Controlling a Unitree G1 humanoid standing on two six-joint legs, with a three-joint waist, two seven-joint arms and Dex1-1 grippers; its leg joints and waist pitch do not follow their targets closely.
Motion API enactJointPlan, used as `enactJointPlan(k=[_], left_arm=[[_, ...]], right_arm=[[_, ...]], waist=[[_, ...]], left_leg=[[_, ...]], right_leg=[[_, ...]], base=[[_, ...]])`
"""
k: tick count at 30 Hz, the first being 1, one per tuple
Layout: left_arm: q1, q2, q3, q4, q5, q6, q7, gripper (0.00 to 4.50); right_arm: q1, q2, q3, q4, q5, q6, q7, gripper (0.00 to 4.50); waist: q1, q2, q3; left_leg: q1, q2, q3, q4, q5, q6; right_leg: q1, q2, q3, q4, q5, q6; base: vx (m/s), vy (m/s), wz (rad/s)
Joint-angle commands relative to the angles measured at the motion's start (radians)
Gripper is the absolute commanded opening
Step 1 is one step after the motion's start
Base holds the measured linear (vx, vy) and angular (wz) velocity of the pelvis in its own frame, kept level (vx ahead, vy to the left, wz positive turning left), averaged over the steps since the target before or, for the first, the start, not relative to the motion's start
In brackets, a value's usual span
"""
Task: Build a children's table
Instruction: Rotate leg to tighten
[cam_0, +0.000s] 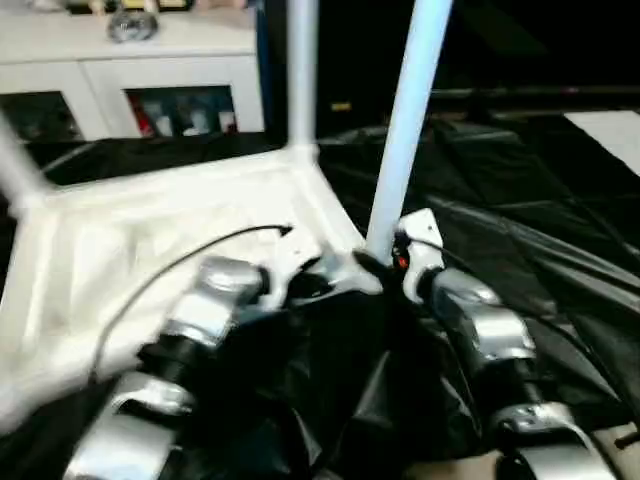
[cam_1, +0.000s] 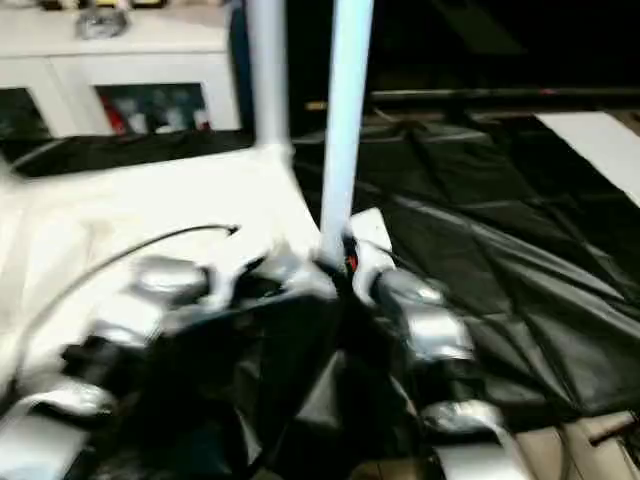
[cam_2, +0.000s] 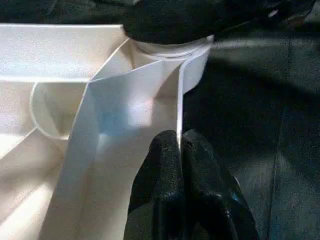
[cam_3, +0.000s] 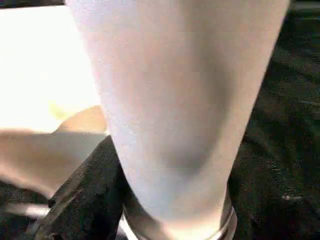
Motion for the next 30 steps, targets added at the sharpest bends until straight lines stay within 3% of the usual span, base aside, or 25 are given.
enactJointPlan(k=[1, 2, 3, 4, 6, 10, 15, 17, 21, 30], left_arm=[[-0.053, -0.093, -0.035, -0.053, -0.044, -0.024, 0.018, 0.0], [-0.05, -0.097, -0.039, -0.06, -0.047, -0.023, 0.01, 0.0], [-0.05, -0.097, -0.039, -0.06, -0.047, -0.023, 0.01, 0.0], [-0.046, -0.094, -0.041, -0.066, -0.049, -0.025, 0.001, 0.0], [-0.04, -0.071, -0.043, -0.068, -0.05, -0.045, -0.027, 0.0], [-0.031, -0.043, -0.043, -0.078, -0.05, -0.051, -0.049, 0.0], [-0.012, 0.031, -0.036, -0.089, -0.059, -0.081, -0.129, 0.0], [-0.011, 0.042, -0.034, -0.089, -0.064, -0.085, -0.146, 0.0], [-0.006, 0.084, -0.032, -0.091, -0.08, -0.1, -0.218, 0.0], [0.009, 0.139, -0.051, -0.107, -0.101, -0.123, -0.328, 0.0]], right_arm=[[-0.004, 0.111, 0.121, 0.03, 0.004, -0.008, 0.079, 2.49], [-0.005, 0.112, 0.124, 0.026, 0.014, -0.019, 0.1, 2.49], [-0.005, 0.112, 0.124, 0.026, 0.014, -0.019, 0.1, 3.05], [-0.005, 0.113, 0.118, 0.018, 0.031, -0.015, 0.121, 3.19], [-0.004, 0.1, 0.119, 0.007, 0.033, -0.012, 0.158, 3.26], [0.002, 0.068, 0.143, -0.003, 0.024, -0.024, 0.187, 3.7], [0.029, -0.039, 0.199, -0.072, 0.05, -0.034, 0.411, 3.7], [0.034, -0.06, 0.21, -0.083, 0.049, -0.038, 0.449, 3.7], [0.055, -0.135, 0.259, -0.127, 0.055, -0.038, 0.608, 3.7], [0.086, -0.205, 0.316, -0.199, 0.086, -0.012, 0.784, 3.7]], waist=[[-0.001, 0.001, -0.051], [-0.002, -0.002, -0.053], [-0.001, -0.002, -0.054], [0.0, -0.003, -0.054], [0.003, -0.004, -0.055], [0.005, -0.005, -0.057], [0.01, -0.006, -0.06], [0.012, -0.007, -0.059], [0.021, -0.007, -0.059], [0.038, -0.006, -0.058]], left_leg=[[0.012, 0.03, -0.023, -0.075, -0.401, 0.015], [0.008, 0.031, -0.022, -0.076, -0.384, 0.024], [0.005, 0.032, -0.021, -0.077, -0.373, 0.027], [0.004, 0.033, -0.02, -0.077, -0.363, 0.03], [0.003, 0.034, -0.016, -0.077, -0.342, 0.039], [0.0, 0.035, -0.014, -0.076, -0.315, 0.045], [-0.006, 0.036, -0.01, -0.071, -0.262, 0.069], [-0.004, 0.035, -0.007, -0.067, -0.26, 0.073], [-0.005, 0.037, -0.007, -0.066, -0.227, 0.075], [-0.001, 0.043, -0.007, -0.069, -0.249, 0.065]], right_leg=[[0.032, -0.057, 0.031, -0.1, -0.543, -0.097], [0.035, -0.057, 0.034, -0.096, -0.502, -0.11], [0.037, -0.057, 0.036, -0.092, -0.479, -0.118], [0.036, -0.056, 0.038, -0.091, -0.459, -0.126], [0.038, -0.056, 0.042, -0.082, -0.404, -0.158], [0.043, -0.059, 0.044, -0.077, -0.377, -0.174], [0.049, -0.057, 0.047, -0.067, -0.312, -0.195], [0.044, -0.057, 0.049, -0.067, -0.312, -0.204], [0.046, -0.056, 0.05, -0.061, -0.303, -0.205], [0.047, -0.055, 0.049, -0.057, -0.31, -0.213]], base=[[0.0, 0.0, 0.0], [0.0, 0.0, 0.0], [0.0, 0.0, 0.0], [0.0, 0.0, 0.0], [0.0, 0.0, 0.0], [0.0, 0.0, 0.0], [0.0, 0.0, 0.0], [0.0, 0.0, 0.0], [0.0, 0.0, 0.0], [0.0, 0.0, 0.0]])
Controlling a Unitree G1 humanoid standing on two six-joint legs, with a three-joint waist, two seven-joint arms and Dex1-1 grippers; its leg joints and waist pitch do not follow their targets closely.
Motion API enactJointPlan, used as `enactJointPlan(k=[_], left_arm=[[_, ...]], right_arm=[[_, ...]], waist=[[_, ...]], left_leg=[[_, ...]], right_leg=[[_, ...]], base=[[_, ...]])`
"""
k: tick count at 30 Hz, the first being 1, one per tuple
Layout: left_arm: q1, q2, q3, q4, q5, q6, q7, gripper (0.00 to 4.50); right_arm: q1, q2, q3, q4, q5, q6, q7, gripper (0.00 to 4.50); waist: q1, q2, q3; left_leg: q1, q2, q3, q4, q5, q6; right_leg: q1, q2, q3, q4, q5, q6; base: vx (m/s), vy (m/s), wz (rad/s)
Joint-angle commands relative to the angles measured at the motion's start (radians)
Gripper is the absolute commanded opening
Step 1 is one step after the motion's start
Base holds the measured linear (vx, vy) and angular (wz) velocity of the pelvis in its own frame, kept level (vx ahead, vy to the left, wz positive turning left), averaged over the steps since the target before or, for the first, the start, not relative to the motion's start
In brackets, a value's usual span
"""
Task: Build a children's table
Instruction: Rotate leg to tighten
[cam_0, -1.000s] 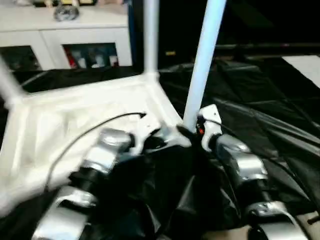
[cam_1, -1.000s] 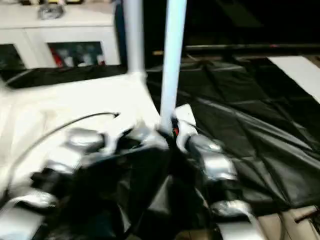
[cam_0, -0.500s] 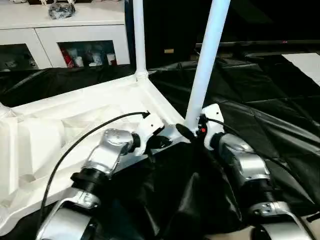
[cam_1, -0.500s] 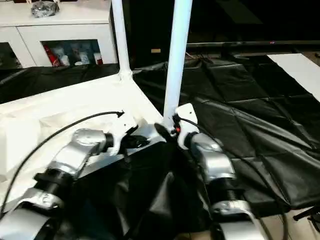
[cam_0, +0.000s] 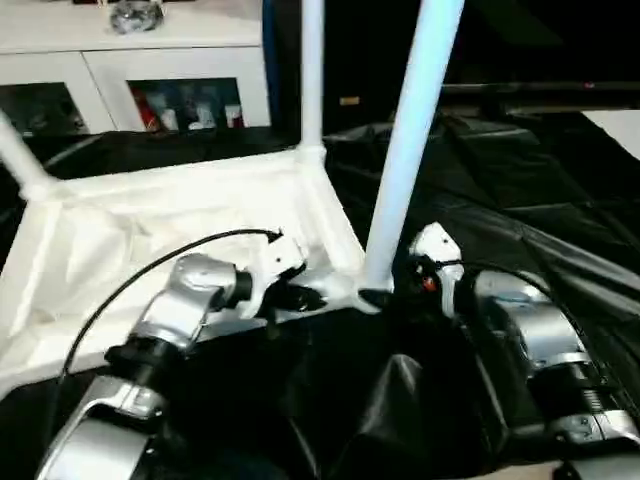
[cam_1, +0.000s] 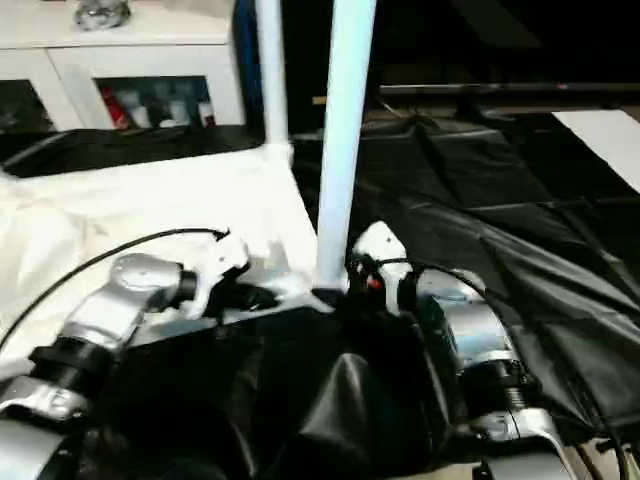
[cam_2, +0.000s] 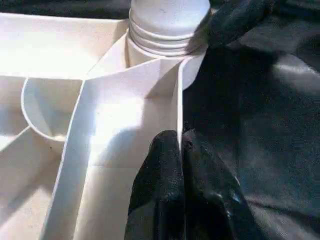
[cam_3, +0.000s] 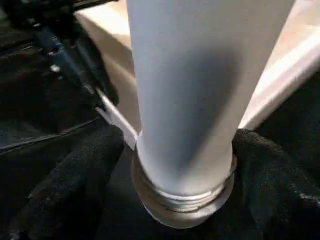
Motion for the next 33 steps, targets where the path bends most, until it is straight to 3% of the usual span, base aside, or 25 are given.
enactJointPlan(k=[1, 6, 17, 20, 22, 26, 28, 31, 33], left_arm=[[-0.023, -0.039, -0.032, -0.057, -0.041, -0.036, -0.006, 0.0], [-0.016, -0.026, -0.038, -0.065, -0.043, -0.042, -0.037, 0.0], [-0.016, -0.027, -0.039, -0.064, -0.039, -0.043, -0.034, 0.0], [-0.026, -0.049, -0.022, -0.043, -0.025, -0.023, 0.042, 0.0], [-0.04, -0.081, -0.005, -0.022, -0.013, -0.001, 0.122, 0.0], [-0.062, -0.136, 0.012, 0.005, 0.006, 0.03, 0.235, 0.0], [-0.075, -0.17, 0.023, 0.022, 0.01, 0.046, 0.293, 0.0], [-0.087, -0.211, 0.033, 0.033, 0.009, 0.062, 0.347, 0.0], [-0.095, -0.254, 0.033, 0.034, 0.012, 0.076, 0.397, 0.0]], right_arm=[[0.027, 0.054, 0.161, -0.055, 0.058, 0.009, 0.154, 3.7], [0.035, 0.046, 0.171, -0.056, 0.042, 0.001, 0.168, 3.7], [0.027, 0.069, 0.161, 0.008, 0.029, -0.023, 0.153, 2.85], [0.032, 0.093, 0.129, 0.018, 0.04, -0.01, 0.098, 2.66], [0.023, 0.143, 0.089, 0.052, 0.032, 0.002, -0.024, 2.55], [-0.013, 0.245, 0.016, 0.139, -0.002, 0.007, -0.297, 2.5], [-0.025, 0.287, -0.007, 0.167, -0.012, 0.007, -0.401, 2.49], [-0.04, 0.329, -0.028, 0.192, -0.023, 0.01, -0.506, 2.48], [-0.058, 0.375, -0.041, 0.216, -0.036, 0.01, -0.593, 2.48]], waist=[[0.004, -0.008, -0.057], [0.013, -0.004, -0.057], [0.014, -0.006, -0.059], [0.013, -0.006, -0.06], [0.013, -0.005, -0.057], [-0.009, -0.007, -0.047], [-0.015, -0.004, -0.044], [-0.025, -0.005, -0.044], [-0.036, 0.0, -0.047]], left_leg=[[0.004, 0.039, -0.006, -0.066, -0.255, 0.062], [0.009, 0.041, -0.004, -0.066, -0.264, 0.054], [0.003, 0.039, -0.007, -0.067, -0.24, 0.052], [0.004, 0.039, -0.006, -0.066, -0.237, 0.053], [0.006, 0.038, -0.005, -0.067, -0.257, 0.048], [0.018, 0.029, -0.016, -0.07, -0.357, -0.003], [0.022, 0.026, -0.019, -0.068, -0.39, -0.003], [0.02, 0.022, -0.023, -0.068, -0.417, -0.001], [0.018, 0.026, -0.028, -0.073, -0.432, 0.002]], right_leg=[[0.051, -0.057, 0.049, -0.07, -0.337, -0.207], [0.047, -0.056, 0.051, -0.071, -0.344, -0.205], [0.052, -0.057, 0.05, -0.068, -0.331, -0.199], [0.052, -0.056, 0.051, -0.065, -0.313, -0.207], [0.049, -0.057, 0.05, -0.071, -0.349, -0.203], [0.037, -0.059, 0.039, -0.098, -0.579, -0.122], [0.032, -0.059, 0.033, -0.111, -0.642, -0.086], [0.032, -0.059, 0.022, -0.123, -0.676, -0.055], [0.035, -0.058, 0.017, -0.124, -0.636, -0.062]], base=[[0.0, 0.0, 0.0], [0.0, 0.0, 0.0], [0.0, 0.0, 0.0], [0.0, 0.0, 0.0], [0.0, 0.0, 0.0], [-0.013, 0.001, -0.01], [-0.026, 0.001, -0.02], [0.0, 0.0, 0.0], [0.0, 0.0, 0.0]])
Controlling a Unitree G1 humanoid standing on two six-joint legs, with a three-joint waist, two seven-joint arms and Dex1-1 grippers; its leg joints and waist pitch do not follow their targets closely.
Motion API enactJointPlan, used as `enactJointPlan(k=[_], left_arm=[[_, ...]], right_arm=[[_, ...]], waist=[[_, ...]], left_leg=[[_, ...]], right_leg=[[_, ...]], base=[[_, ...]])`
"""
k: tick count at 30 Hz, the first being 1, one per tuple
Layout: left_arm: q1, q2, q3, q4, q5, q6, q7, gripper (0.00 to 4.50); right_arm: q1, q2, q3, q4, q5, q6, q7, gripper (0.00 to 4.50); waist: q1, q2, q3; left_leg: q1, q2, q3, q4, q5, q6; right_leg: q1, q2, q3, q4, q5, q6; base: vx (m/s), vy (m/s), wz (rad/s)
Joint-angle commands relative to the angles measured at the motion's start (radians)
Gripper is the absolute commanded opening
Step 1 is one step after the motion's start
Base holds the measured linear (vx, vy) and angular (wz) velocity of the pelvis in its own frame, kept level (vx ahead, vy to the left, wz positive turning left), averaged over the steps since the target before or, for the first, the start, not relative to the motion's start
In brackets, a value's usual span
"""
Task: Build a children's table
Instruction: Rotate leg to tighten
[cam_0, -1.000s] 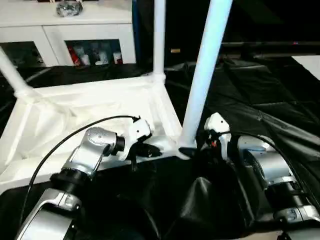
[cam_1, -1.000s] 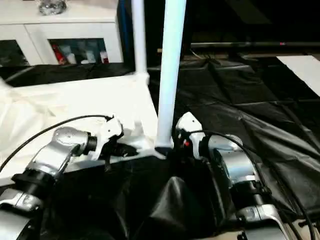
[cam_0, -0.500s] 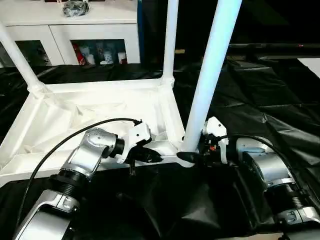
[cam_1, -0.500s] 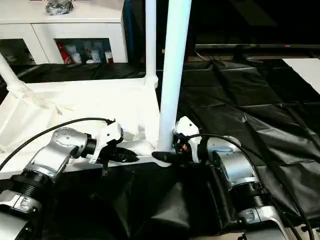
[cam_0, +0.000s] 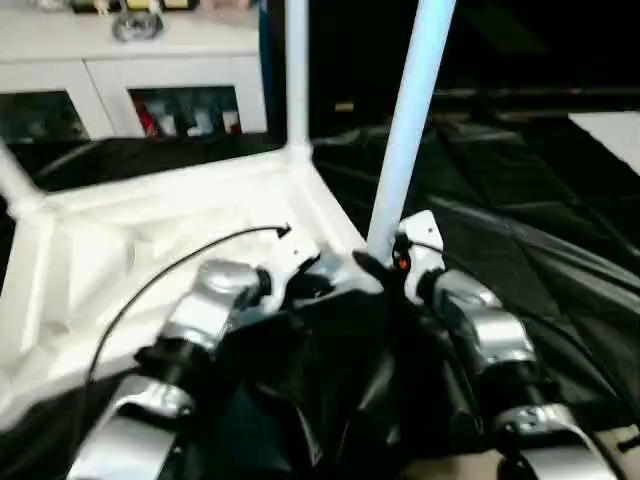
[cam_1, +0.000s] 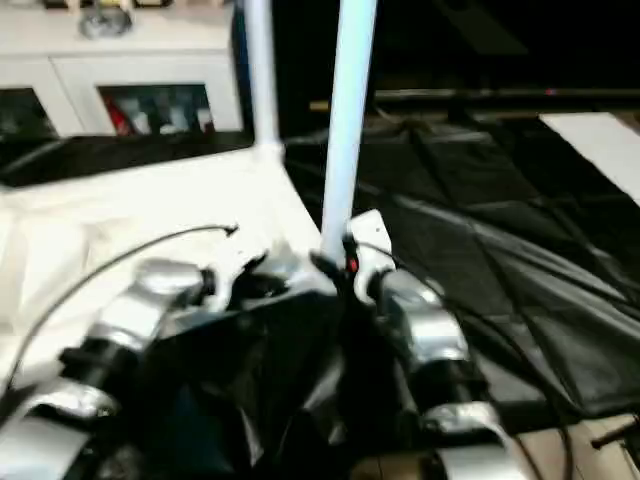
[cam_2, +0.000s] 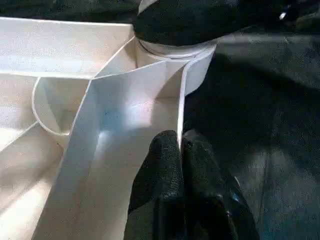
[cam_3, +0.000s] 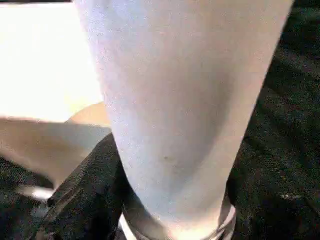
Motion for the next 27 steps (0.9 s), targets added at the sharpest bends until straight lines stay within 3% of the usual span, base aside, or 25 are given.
enactJointPlan(k=[1, 2, 3, 9, 11, 12, 13, 16, 18, 21, 24, 27], left_arm=[[-0.07, -0.092, -0.013, -0.02, -0.037, -0.012, 0.07, 0.0], [-0.071, -0.107, -0.017, -0.022, -0.033, -0.009, 0.082, 0.0], [-0.07, -0.114, -0.02, -0.025, -0.031, -0.011, 0.083, 0.0], [-0.049, -0.086, -0.042, -0.046, -0.027, -0.053, 0.023, 0.0], [-0.043, -0.07, -0.049, -0.05, -0.027, -0.064, 0.001, 0.0], [-0.034, -0.046, -0.056, -0.056, -0.025, -0.077, -0.028, 0.0], [-0.034, -0.046, -0.056, -0.056, -0.025, -0.077, -0.028, 0.0], [-0.024, 0.009, -0.062, -0.054, -0.02, -0.103, -0.085, 0.0], [-0.024, 0.035, -0.063, -0.049, -0.019, -0.119, -0.114, 0.0], [-0.02, 0.063, -0.065, -0.052, -0.026, -0.14, -0.168, 0.0], [-0.015, 0.077, -0.068, -0.059, -0.031, -0.149, -0.202, 0.0], [-0.008, 0.096, -0.075, -0.071, -0.043, -0.158, -0.244, 0.0]], right_arm=[[0.007, 0.105, 0.105, 0.041, -0.001, 0.032, 0.03, 2.48], [0.0, 0.124, 0.104, 0.05, -0.007, 0.026, 0.015, 2.83], [0.001, 0.134, 0.107, 0.047, -0.005, 0.02, 0.03, 2.83], [0.013, 0.109, 0.13, 0.003, 0.032, 0.035, 0.128, 3.48], [0.019, 0.087, 0.153, -0.016, 0.031, 0.032, 0.178, 3.56], [0.037, 0.051, 0.186, -0.058, 0.041, 0.035, 0.266, 3.56], [0.037, 0.051, 0.186, -0.058, 0.041, 0.035, 0.266, 3.56], [0.085, -0.053, 0.268, -0.168, 0.07, 0.042, 0.494, 3.56], [0.105, -0.108, 0.305, -0.215, 0.085, 0.046, 0.596, 3.56], [0.12, -0.157, 0.34, -0.252, 0.095, 0.054, 0.693, 3.56], [0.122, -0.171, 0.347, -0.262, 0.094, 0.058, 0.727, 3.56], [0.122, -0.183, 0.349, -0.268, 0.09, 0.057, 0.757, 3.56]], waist=[[-0.009, -0.001, -0.048], [-0.011, -0.002, -0.048], [-0.013, 0.002, -0.048], [-0.009, 0.0, -0.051], [-0.007, -0.001, -0.052], [-0.001, 0.005, -0.054], [-0.001, 0.001, -0.055], [0.005, -0.003, -0.058], [0.01, -0.009, -0.056], [0.027, -0.009, -0.059], [0.034, -0.014, -0.055], [0.033, -0.012, -0.057]], left_leg=[[0.015, 0.028, -0.025, -0.074, -0.436, 0.003], [0.015, 0.028, -0.024, -0.075, -0.442, 0.01], [0.013, 0.03, -0.025, -0.076, -0.442, 0.011], [0.007, 0.034, -0.02, -0.081, -0.41, 0.025], [0.005, 0.034, -0.018, -0.081, -0.396, 0.029], [0.005, 0.035, -0.017, -0.081, -0.374, 0.035], [0.004, 0.036, -0.015, -0.081, -0.368, 0.039], [0.0, 0.036, -0.01, -0.077, -0.311, 0.058], [0.006, 0.036, -0.003, -0.07, -0.314, 0.072], [-0.001, 0.036, -0.002, -0.067, -0.24, 0.084], [-0.003, 0.035, 0.0, -0.066, -0.23, 0.075], [-0.003, 0.038, -0.006, -0.07, -0.229, 0.063]], right_leg=[[0.027, -0.056, 0.022, -0.105, -0.622, -0.072], [0.027, -0.055, 0.024, -0.105, -0.603, -0.078], [0.027, -0.056, 0.026, -0.103, -0.592, -0.084], [0.032, -0.058, 0.039, -0.09, -0.487, -0.13], [0.035, -0.059, 0.042, -0.087, -0.468, -0.141], [0.037, -0.059, 0.045, -0.082, -0.429, -0.151], [0.04, -0.057, 0.045, -0.081, -0.412, -0.155], [0.045, -0.057, 0.05, -0.068, -0.326, -0.191], [0.037, -0.056, 0.056, -0.069, -0.34, -0.199], [0.046, -0.059, 0.056, -0.061, -0.331, -0.198], [0.044, -0.057, 0.056, -0.06, -0.371, -0.182], [0.046, -0.057, 0.055, -0.055, -0.374, -0.183]], base=[[0.0, 0.0, 0.0], [0.0, 0.0, 0.0], [0.0, 0.0, 0.0], [0.0, 0.0, 0.0], [0.0, 0.0, 0.0], [0.0, 0.0, 0.0], [0.0, 0.0, 0.0], [0.0, 0.0, 0.0], [0.0, 0.0, 0.0], [0.0, 0.0, 0.0], [0.0, 0.0, 0.0], [0.0, 0.0, 0.0]])
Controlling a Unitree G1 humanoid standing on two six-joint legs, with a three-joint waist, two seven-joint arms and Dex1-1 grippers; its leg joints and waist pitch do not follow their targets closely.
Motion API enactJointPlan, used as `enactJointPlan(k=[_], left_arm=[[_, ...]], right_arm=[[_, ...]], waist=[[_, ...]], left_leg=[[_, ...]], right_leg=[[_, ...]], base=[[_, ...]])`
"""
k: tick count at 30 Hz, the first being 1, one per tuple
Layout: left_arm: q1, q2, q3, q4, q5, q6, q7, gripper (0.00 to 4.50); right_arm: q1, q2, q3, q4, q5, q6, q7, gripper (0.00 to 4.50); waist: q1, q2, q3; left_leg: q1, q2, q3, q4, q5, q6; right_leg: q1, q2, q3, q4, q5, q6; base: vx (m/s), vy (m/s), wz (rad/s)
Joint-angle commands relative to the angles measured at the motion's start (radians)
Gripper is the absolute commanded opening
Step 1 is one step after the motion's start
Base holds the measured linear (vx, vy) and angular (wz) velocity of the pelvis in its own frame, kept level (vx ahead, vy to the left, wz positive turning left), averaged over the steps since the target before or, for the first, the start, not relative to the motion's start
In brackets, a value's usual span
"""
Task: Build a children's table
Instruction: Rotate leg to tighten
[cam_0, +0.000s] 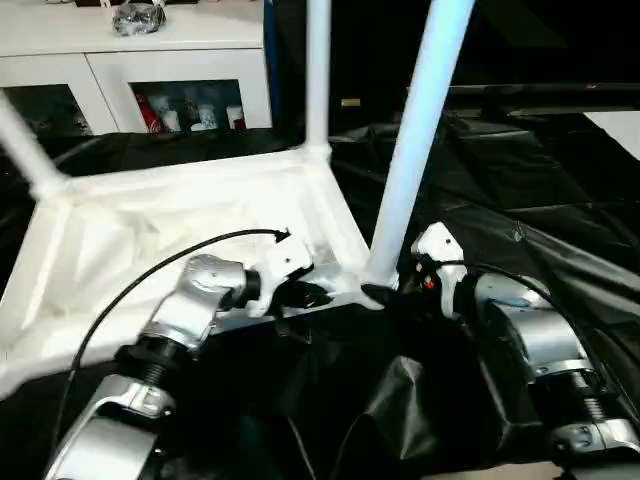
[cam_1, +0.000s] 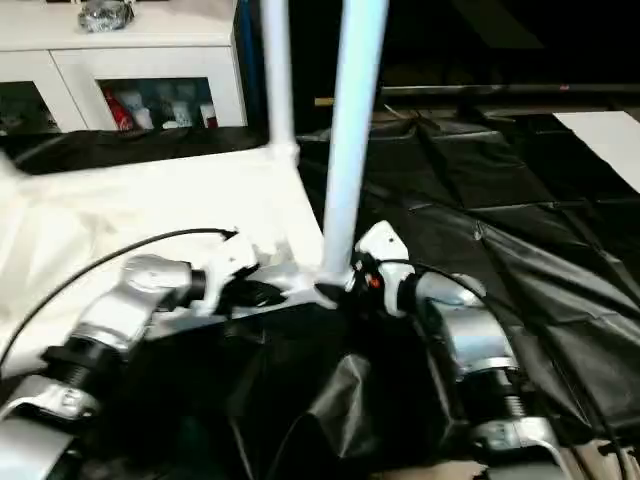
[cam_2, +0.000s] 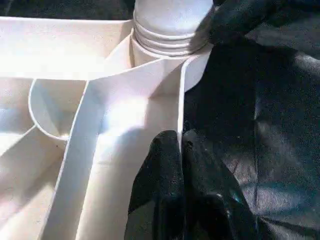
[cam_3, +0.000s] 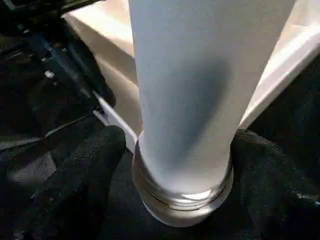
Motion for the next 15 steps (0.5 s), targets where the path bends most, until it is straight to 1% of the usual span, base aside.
enactJointPlan(k=[1, 3, 4, 7, 9, 10, 11, 13, 15], left_arm=[[-0.02, -0.038, -0.029, -0.046, -0.027, -0.034, 0.016, 0.0], [-0.015, -0.025, -0.035, -0.049, -0.035, -0.041, -0.005, 0.0], [-0.014, -0.02, -0.036, -0.049, -0.037, -0.045, -0.015, 0.0], [-0.006, -0.012, -0.038, -0.054, -0.037, -0.051, -0.033, 0.0], [-0.004, -0.012, -0.036, -0.057, -0.037, -0.049, -0.038, 0.0], [-0.003, -0.012, -0.036, -0.058, -0.037, -0.049, -0.04, 0.0], [-0.003, -0.011, -0.036, -0.059, -0.037, -0.049, -0.041, 0.0], [-0.002, -0.012, -0.037, -0.059, -0.038, -0.049, -0.043, 0.0], [-0.003, -0.012, -0.037, -0.058, -0.039, -0.05, -0.042, 0.0]], right_arm=[[0.028, 0.074, 0.218, -0.049, 0.063, 0.003, 0.205, 3.56], [0.03, 0.062, 0.225, -0.06, 0.066, 0.014, 0.222, 3.56], [0.03, 0.056, 0.228, -0.064, 0.067, 0.019, 0.231, 3.36], [0.033, 0.051, 0.227, -0.064, 0.063, 0.021, 0.244, 3.27], [0.036, 0.056, 0.218, -0.058, 0.06, 0.017, 0.244, 3.09], [0.036, 0.057, 0.216, -0.053, 0.058, 0.014, 0.244, 2.95], [0.036, 0.058, 0.215, -0.051, 0.057, 0.012, 0.245, 2.91], [0.037, 0.062, 0.212, -0.034, 0.053, 0.004, 0.249, 2.86], [0.038, 0.065, 0.21, -0.026, 0.052, 0.001, 0.249, 2.69]], waist=[[0.005, -0.01, -0.056], [0.006, -0.009, -0.057], [0.005, -0.011, -0.057], [0.008, -0.009, -0.057], [0.008, -0.01, -0.056], [0.011, -0.01, -0.056], [0.012, -0.01, -0.056], [0.013, -0.011, -0.055], [0.013, -0.012, -0.055]], left_leg=[[-0.004, 0.038, -0.009, -0.062, -0.231, 0.06], [-0.002, 0.038, -0.008, -0.062, -0.233, 0.06], [-0.001, 0.038, -0.007, -0.062, -0.237, 0.061], [0.001, 0.039, -0.007, -0.062, -0.243, 0.057], [0.002, 0.038, -0.006, -0.062, -0.248, 0.054], [0.006, 0.039, -0.005, -0.062, -0.253, 0.052], [0.008, 0.039, -0.004, -0.061, -0.255, 0.051], [0.004, 0.038, -0.005, -0.063, -0.254, 0.048], [0.004, 0.038, -0.006, -0.063, -0.259, 0.045]], right_leg=[[0.051, -0.059, 0.049, -0.073, -0.359, -0.189], [0.05, -0.058, 0.049, -0.07, -0.335, -0.2], [0.049, -0.057, 0.049, -0.07, -0.331, -0.204], [0.049, -0.058, 0.05, -0.072, -0.341, -0.201], [0.049, -0.058, 0.051, -0.072, -0.341, -0.201], [0.047, -0.058, 0.051, -0.073, -0.35, -0.2], [0.045, -0.058, 0.052, -0.074, -0.351, -0.201], [0.048, -0.058, 0.051, -0.074, -0.362, -0.195], [0.048, -0.058, 0.051, -0.075, -0.377, -0.187]], base=[[0.0, 0.0, 0.0], [0.0, 0.0, 0.0], [0.0, 0.0, 0.0], [0.0, 0.0, 0.0], [0.0, 0.0, 0.0], [0.0, 0.0, 0.0], [0.0, 0.0, 0.0], [0.0, 0.0, 0.0], [0.0, 0.0, 0.0]])
